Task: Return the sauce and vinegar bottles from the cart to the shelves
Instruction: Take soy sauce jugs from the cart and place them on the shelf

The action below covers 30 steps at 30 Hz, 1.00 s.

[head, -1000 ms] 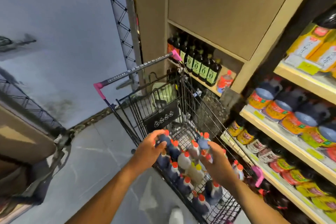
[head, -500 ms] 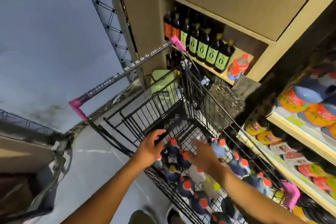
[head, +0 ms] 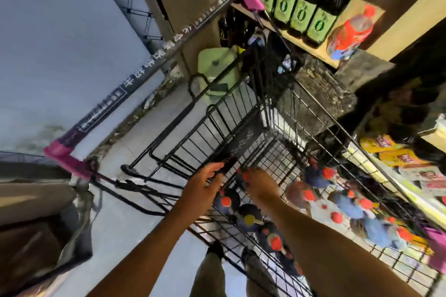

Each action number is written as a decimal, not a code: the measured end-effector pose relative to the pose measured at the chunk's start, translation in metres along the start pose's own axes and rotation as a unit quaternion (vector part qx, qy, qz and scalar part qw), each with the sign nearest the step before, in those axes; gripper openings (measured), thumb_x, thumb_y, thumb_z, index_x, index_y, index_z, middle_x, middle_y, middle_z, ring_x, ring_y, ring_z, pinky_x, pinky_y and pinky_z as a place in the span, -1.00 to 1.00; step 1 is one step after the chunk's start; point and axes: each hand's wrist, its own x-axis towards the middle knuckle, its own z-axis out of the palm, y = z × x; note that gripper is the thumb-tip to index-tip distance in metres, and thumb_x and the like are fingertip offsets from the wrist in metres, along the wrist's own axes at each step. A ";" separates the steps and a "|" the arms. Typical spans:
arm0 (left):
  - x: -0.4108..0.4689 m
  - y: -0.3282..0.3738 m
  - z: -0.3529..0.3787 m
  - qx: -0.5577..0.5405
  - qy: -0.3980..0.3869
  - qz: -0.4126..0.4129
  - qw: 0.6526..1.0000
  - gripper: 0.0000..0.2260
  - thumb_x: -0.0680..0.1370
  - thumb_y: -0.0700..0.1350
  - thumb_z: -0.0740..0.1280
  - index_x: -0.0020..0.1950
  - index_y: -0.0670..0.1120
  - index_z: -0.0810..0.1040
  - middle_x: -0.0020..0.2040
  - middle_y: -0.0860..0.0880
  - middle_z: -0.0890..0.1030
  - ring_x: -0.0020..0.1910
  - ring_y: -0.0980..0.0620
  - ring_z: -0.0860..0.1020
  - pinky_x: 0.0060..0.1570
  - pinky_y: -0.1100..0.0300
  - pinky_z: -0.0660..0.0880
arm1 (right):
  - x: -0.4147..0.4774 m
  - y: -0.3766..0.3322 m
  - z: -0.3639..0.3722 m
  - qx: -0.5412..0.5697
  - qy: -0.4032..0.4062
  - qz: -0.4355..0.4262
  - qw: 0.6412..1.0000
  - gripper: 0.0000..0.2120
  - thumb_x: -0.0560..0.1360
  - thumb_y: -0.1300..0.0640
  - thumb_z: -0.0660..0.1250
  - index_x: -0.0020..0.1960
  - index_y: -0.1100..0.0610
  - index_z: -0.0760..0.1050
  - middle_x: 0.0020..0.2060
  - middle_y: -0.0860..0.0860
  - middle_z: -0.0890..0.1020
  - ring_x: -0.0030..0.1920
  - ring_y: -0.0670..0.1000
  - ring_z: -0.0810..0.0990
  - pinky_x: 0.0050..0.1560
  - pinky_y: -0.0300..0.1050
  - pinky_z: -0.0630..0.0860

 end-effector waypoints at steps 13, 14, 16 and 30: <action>0.011 -0.005 -0.015 -0.019 -0.025 0.014 0.999 -0.75 0.70 -0.03 0.18 0.37 0.09 0.49 0.32 0.15 0.55 0.31 0.23 0.49 0.18 0.48 0.37 | 0.005 0.022 -0.014 0.107 0.044 0.009 0.993 -0.86 0.57 0.00 0.38 0.11 -0.04 0.58 -0.02 -0.10 0.64 -0.04 -0.05 0.63 -0.12 -0.21 0.46; 0.010 -0.003 -0.015 -0.017 -0.026 0.015 0.999 -0.74 0.70 -0.03 0.18 0.38 0.08 0.48 0.31 0.16 0.55 0.31 0.23 0.49 0.16 0.50 0.37 | 0.003 0.024 -0.024 0.116 0.046 -0.006 0.992 -0.89 0.57 -0.01 0.39 0.07 -0.04 0.57 -0.06 -0.12 0.63 -0.07 -0.07 0.62 -0.15 -0.25 0.43; 0.011 0.001 -0.015 -0.015 -0.024 0.019 0.999 -0.74 0.71 -0.01 0.17 0.38 0.09 0.48 0.32 0.16 0.55 0.32 0.22 0.49 0.14 0.52 0.37 | -0.004 0.025 -0.047 0.133 0.056 -0.045 0.988 -0.92 0.57 -0.02 0.38 0.02 -0.05 0.55 -0.12 -0.16 0.62 -0.14 -0.14 0.60 -0.20 -0.30 0.41; -0.004 0.100 -0.001 -0.247 -0.156 -0.031 0.956 -0.61 0.70 0.17 0.05 0.09 0.22 0.70 0.14 0.07 0.71 0.22 0.02 0.63 0.18 0.07 0.57 | -0.080 -0.036 -0.233 0.321 0.033 -0.244 0.914 -0.81 0.61 0.15 0.33 0.02 0.29 0.62 -0.24 0.08 0.67 -0.29 -0.10 0.59 -0.27 -0.22 0.49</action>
